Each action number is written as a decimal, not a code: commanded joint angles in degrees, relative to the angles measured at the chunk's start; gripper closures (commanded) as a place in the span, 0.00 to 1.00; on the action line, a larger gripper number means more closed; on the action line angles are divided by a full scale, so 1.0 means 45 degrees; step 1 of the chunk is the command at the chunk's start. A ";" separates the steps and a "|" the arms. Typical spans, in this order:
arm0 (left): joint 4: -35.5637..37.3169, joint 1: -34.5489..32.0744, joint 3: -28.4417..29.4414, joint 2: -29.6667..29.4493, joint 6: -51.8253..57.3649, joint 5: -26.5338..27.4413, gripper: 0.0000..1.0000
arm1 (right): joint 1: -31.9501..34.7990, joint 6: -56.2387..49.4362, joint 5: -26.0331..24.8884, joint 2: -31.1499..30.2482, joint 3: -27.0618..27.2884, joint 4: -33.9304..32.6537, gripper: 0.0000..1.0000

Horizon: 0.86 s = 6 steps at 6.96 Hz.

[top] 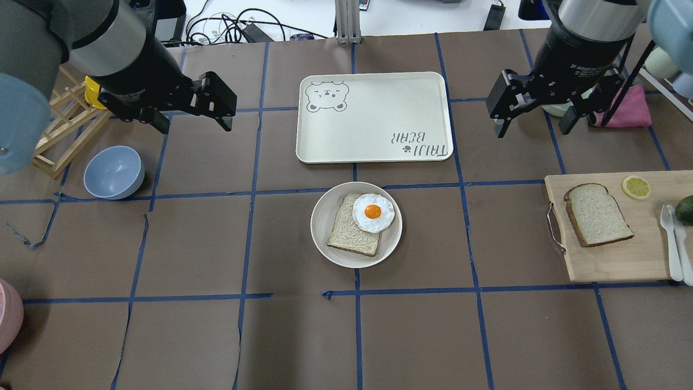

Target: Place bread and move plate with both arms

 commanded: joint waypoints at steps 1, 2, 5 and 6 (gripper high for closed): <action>-0.0001 0.0000 0.0000 0.0002 0.0000 0.0000 0.00 | 0.0059 0.0037 0.0223 0.0011 -0.0064 0.0495 0.00; -0.0001 0.0000 0.0000 0.0002 -0.0019 0.0000 0.00 | 0.0059 0.0037 0.0264 0.0011 -0.0103 0.0480 0.00; -0.0001 0.0000 0.0000 0.0002 -0.0019 0.0000 0.00 | 0.0059 0.0037 0.0616 0.0011 -0.0103 0.0499 0.00; -0.0001 0.0000 0.0000 0.0002 -0.0019 0.0000 0.00 | 0.0059 0.0037 0.0558 0.0030 -0.0103 0.0422 0.00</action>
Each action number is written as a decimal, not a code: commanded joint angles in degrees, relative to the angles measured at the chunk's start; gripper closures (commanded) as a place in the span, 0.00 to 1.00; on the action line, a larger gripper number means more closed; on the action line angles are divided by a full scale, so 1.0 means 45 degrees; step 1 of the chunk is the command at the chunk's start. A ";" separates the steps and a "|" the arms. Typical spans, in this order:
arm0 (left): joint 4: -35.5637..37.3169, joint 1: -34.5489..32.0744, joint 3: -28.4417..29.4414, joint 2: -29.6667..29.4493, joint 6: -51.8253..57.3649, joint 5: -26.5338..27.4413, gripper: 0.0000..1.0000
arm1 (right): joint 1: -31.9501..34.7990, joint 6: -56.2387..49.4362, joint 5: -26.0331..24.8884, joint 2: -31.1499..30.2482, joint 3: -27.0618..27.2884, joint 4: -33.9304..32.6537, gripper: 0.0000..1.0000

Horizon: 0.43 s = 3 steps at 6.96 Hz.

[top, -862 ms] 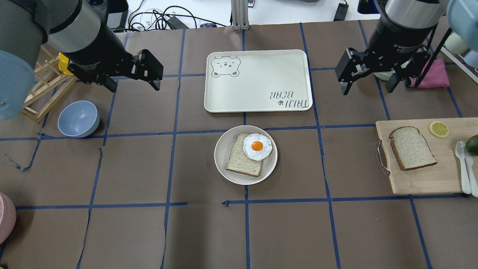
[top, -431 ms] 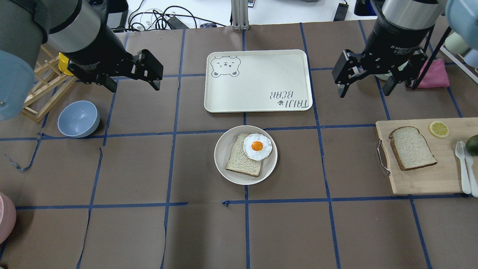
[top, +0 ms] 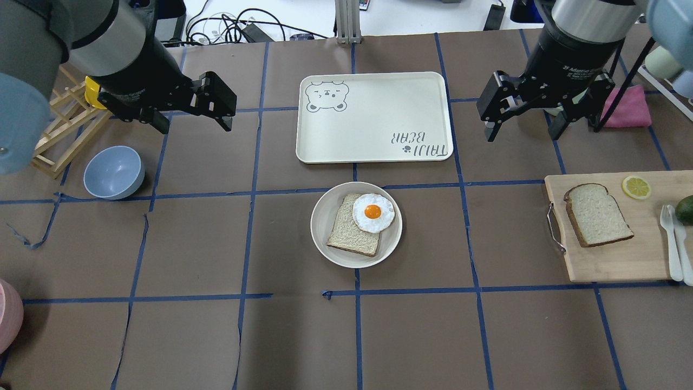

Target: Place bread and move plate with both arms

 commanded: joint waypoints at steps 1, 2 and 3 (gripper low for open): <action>0.0000 0.0000 0.0000 0.0000 -0.0005 0.0000 0.00 | 0.0000 0.0000 -0.0138 0.0033 -0.0001 -0.0053 0.00; 0.0000 0.0000 0.0000 0.0000 -0.0005 0.0000 0.00 | 0.0000 0.0000 -0.0159 0.0033 0.0018 0.0024 0.00; 0.0000 0.0000 0.0000 0.0000 -0.0005 0.0000 0.00 | 0.0000 0.0000 -0.0159 -0.0006 0.0018 0.0044 0.00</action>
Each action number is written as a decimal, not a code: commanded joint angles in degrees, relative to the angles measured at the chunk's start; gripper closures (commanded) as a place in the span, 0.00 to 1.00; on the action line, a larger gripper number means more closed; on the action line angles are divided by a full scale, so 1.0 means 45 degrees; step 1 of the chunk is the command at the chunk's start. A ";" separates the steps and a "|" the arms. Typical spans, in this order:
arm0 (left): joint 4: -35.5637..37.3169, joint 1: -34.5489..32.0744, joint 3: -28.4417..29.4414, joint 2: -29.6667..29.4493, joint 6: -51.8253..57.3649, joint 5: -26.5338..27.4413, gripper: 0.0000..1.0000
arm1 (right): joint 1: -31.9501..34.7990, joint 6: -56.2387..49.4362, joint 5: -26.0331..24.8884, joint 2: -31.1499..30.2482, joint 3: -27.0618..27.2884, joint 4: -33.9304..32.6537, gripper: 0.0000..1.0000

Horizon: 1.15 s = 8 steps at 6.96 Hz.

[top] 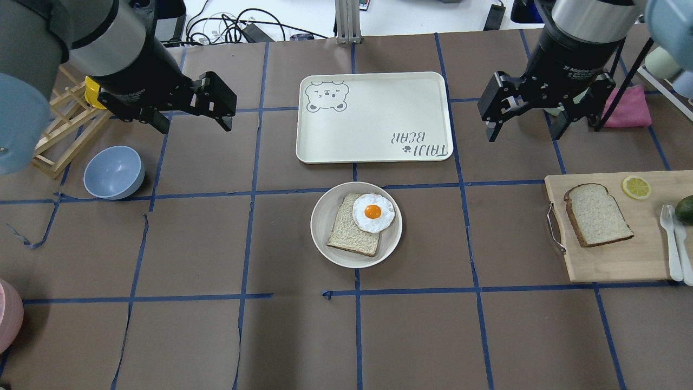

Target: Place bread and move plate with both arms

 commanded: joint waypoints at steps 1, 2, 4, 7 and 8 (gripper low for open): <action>0.0000 0.0000 0.0000 0.0000 -0.0001 0.0000 0.00 | 0.0000 0.0000 0.0000 -0.0025 0.0008 0.0036 0.00; 0.0000 0.0000 0.0000 0.0019 -0.0001 0.0000 0.00 | 0.0019 0.0000 -0.0019 -0.0025 0.0008 0.0036 0.00; 0.0000 0.0000 -0.0019 0.0020 -0.0001 0.0000 0.00 | 0.0291 0.0116 0.0021 -0.0277 0.0027 -0.0042 0.00; -0.0039 0.0000 -0.0019 0.0039 0.0019 0.0000 0.00 | 0.1035 0.0976 -0.0586 -0.0123 0.0028 -0.0081 0.00; -0.0039 0.0000 -0.0097 0.0058 0.0019 0.0000 0.00 | 0.0997 0.0938 -0.0818 -0.0181 -0.0012 -0.0101 0.00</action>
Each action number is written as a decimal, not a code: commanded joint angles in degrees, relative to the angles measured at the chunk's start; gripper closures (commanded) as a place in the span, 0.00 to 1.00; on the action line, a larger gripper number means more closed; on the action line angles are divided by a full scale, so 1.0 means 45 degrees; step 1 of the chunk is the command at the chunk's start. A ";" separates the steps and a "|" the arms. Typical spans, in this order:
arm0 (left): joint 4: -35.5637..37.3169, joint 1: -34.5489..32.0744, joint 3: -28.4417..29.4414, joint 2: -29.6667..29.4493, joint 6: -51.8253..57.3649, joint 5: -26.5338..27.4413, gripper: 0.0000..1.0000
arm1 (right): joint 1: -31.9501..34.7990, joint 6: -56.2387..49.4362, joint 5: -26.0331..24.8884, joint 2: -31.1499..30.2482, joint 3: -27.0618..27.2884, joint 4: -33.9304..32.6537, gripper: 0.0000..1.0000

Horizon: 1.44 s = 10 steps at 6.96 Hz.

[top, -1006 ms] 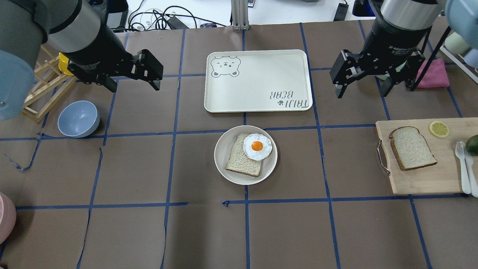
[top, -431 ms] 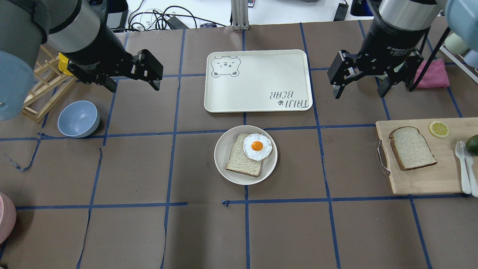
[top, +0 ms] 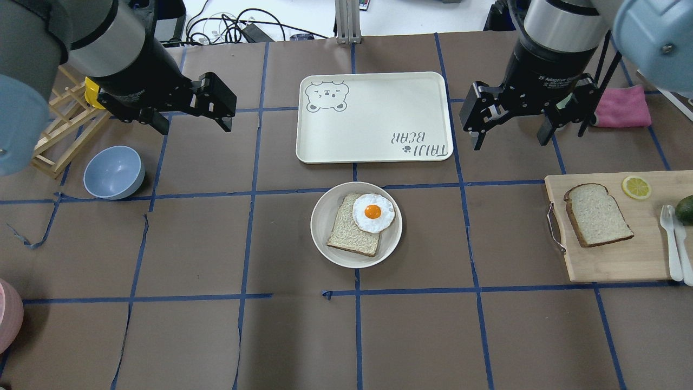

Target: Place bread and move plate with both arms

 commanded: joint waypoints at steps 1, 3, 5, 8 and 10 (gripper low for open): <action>-0.0008 0.0000 -0.0116 0.0077 0.0007 0.0000 0.00 | -0.0015 -0.0018 -0.0150 0.0007 -0.0001 -0.0052 0.00; -0.0008 0.0000 -0.0097 0.0077 0.0007 0.0000 0.00 | -0.0054 0.0001 -0.0169 0.0008 0.0018 -0.0420 0.00; -0.0008 0.0000 -0.0116 0.0077 0.0007 0.0000 0.00 | -0.0054 0.0194 -0.0208 -0.0070 0.0057 -0.0346 0.00; -0.0008 0.0000 -0.0116 0.0077 -0.0013 0.0000 0.00 | -0.0364 0.0312 -0.0208 0.0104 0.0136 -0.0538 0.00; -0.0008 0.0000 -0.0116 0.0077 0.0007 0.0000 0.00 | -0.2077 0.0100 -0.0169 0.0551 0.0291 -0.0580 0.00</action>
